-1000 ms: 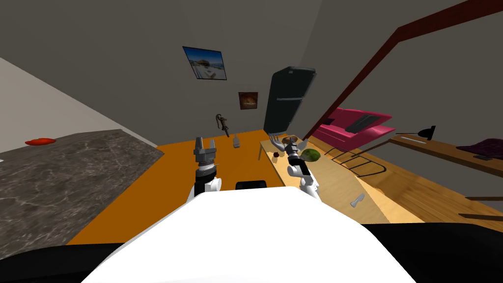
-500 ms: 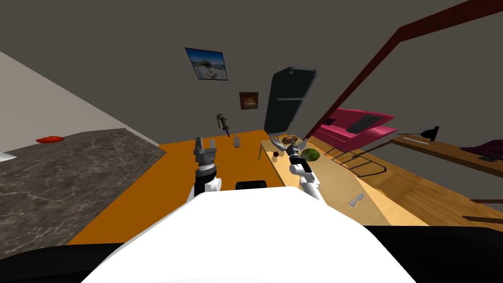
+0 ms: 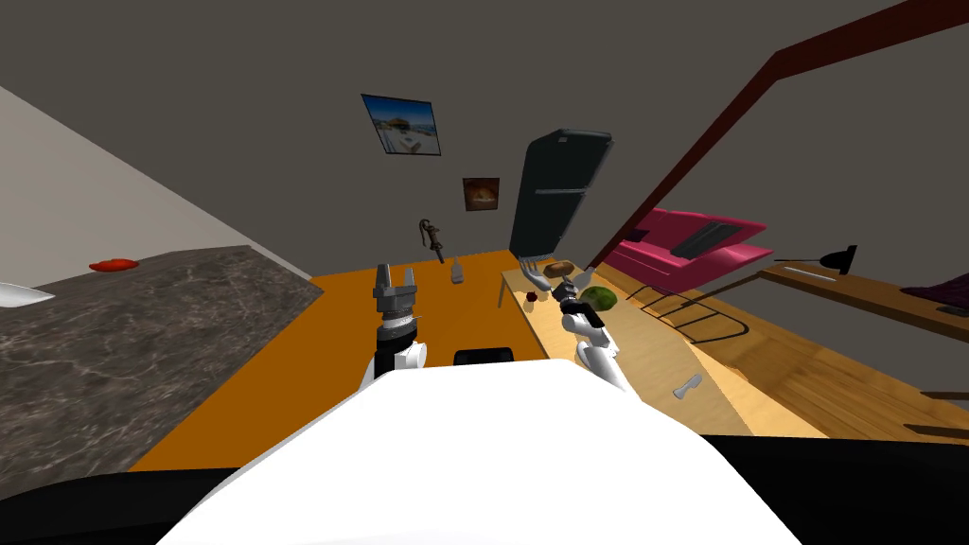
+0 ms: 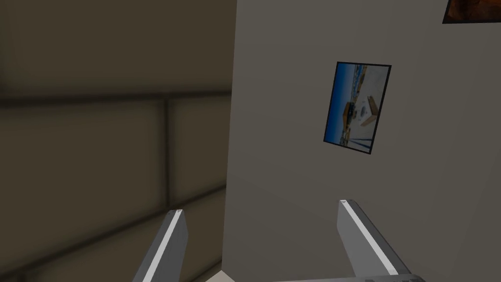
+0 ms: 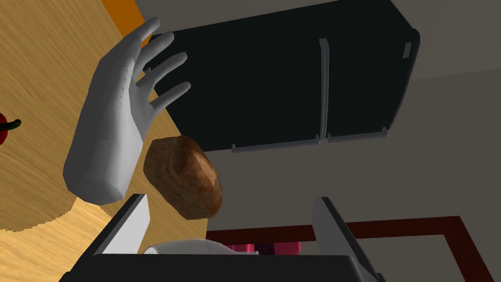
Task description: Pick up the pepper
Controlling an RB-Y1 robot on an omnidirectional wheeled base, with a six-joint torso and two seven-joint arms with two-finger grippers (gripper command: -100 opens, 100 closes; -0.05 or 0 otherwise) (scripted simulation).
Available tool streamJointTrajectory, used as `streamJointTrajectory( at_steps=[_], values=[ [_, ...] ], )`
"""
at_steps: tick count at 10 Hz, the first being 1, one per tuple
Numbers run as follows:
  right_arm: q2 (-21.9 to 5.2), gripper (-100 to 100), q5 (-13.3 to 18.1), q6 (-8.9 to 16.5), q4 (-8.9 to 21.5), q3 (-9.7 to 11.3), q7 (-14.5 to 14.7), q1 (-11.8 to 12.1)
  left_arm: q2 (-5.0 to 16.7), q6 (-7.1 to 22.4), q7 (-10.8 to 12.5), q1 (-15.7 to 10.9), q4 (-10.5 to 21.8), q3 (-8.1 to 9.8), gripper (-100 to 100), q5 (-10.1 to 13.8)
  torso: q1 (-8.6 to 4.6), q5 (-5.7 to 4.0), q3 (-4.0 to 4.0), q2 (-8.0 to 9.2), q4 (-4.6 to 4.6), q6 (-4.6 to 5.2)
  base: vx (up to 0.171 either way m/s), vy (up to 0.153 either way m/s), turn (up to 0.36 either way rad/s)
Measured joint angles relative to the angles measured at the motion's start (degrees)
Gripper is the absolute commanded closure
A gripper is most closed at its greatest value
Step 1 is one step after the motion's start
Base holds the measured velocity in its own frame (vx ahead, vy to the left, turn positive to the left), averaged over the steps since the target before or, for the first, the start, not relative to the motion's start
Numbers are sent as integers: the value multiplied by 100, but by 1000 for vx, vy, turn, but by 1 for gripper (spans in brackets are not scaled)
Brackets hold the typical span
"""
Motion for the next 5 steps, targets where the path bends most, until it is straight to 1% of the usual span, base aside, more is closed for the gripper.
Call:
streamJointTrajectory(
  at_steps=[2, 3, 4, 5],
  values=[
    [-19, -100, -234, 330, 205, -134, -62, -110, 0, 0, 0, 0, 0, 0, 0, 0, 1, 1, -2, -3, 0, -1, 0, -5, 12],
    [-92, -100, -316, 369, 320, -125, -96, -116, 0, 0, 0, 0, 0, 0, 0, 0, 2, 1, -1, -2, 0, 1, 2, -7, 34],
    [-115, -100, -447, 507, 459, -189, -140, -211, 0, 0, 0, 0, 0, 0, 0, 0, 2, 1, -2, -4, 0, -2, 3, -10, 34],
    [-184, -100, -572, 615, 617, -214, -186, -254, 0, 0, 0, 0, 0, 0, 0, 0, 1, 1, -2, -4, -1, 0, 9, -14, 41]
  ],
)
